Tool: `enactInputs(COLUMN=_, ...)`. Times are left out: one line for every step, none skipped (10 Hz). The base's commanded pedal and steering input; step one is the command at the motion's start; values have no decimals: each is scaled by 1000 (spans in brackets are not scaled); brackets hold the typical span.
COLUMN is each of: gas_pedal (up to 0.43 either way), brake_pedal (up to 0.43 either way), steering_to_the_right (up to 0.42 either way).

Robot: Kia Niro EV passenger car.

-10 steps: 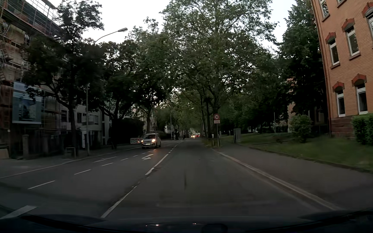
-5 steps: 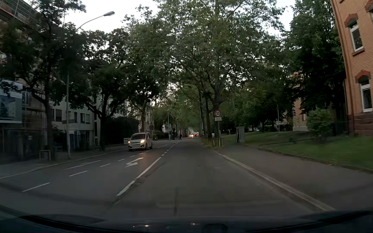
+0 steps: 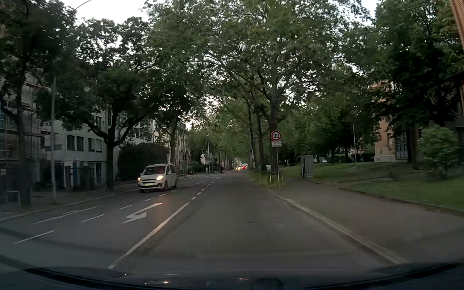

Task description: Follow the waypoints while adhering to traffic rules and regulations

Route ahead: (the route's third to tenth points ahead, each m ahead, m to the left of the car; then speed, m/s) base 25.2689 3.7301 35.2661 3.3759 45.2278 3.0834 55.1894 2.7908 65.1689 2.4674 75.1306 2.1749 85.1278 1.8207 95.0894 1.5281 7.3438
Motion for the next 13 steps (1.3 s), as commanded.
enactInputs(gas_pedal=177, brake_pedal=0, steering_to_the_right=-7)
enactInputs(gas_pedal=177, brake_pedal=0, steering_to_the_right=-7)
enactInputs(gas_pedal=177, brake_pedal=0, steering_to_the_right=-8)
enactInputs(gas_pedal=177, brake_pedal=0, steering_to_the_right=-9)
enactInputs(gas_pedal=177, brake_pedal=0, steering_to_the_right=-12)
enactInputs(gas_pedal=177, brake_pedal=0, steering_to_the_right=-16)
enactInputs(gas_pedal=177, brake_pedal=0, steering_to_the_right=-21)
enactInputs(gas_pedal=177, brake_pedal=0, steering_to_the_right=-25)
enactInputs(gas_pedal=177, brake_pedal=0, steering_to_the_right=-26)
enactInputs(gas_pedal=177, brake_pedal=0, steering_to_the_right=-27)
enactInputs(gas_pedal=177, brake_pedal=0, steering_to_the_right=-27)
enactInputs(gas_pedal=177, brake_pedal=0, steering_to_the_right=-27)
enactInputs(gas_pedal=177, brake_pedal=0, steering_to_the_right=-26)
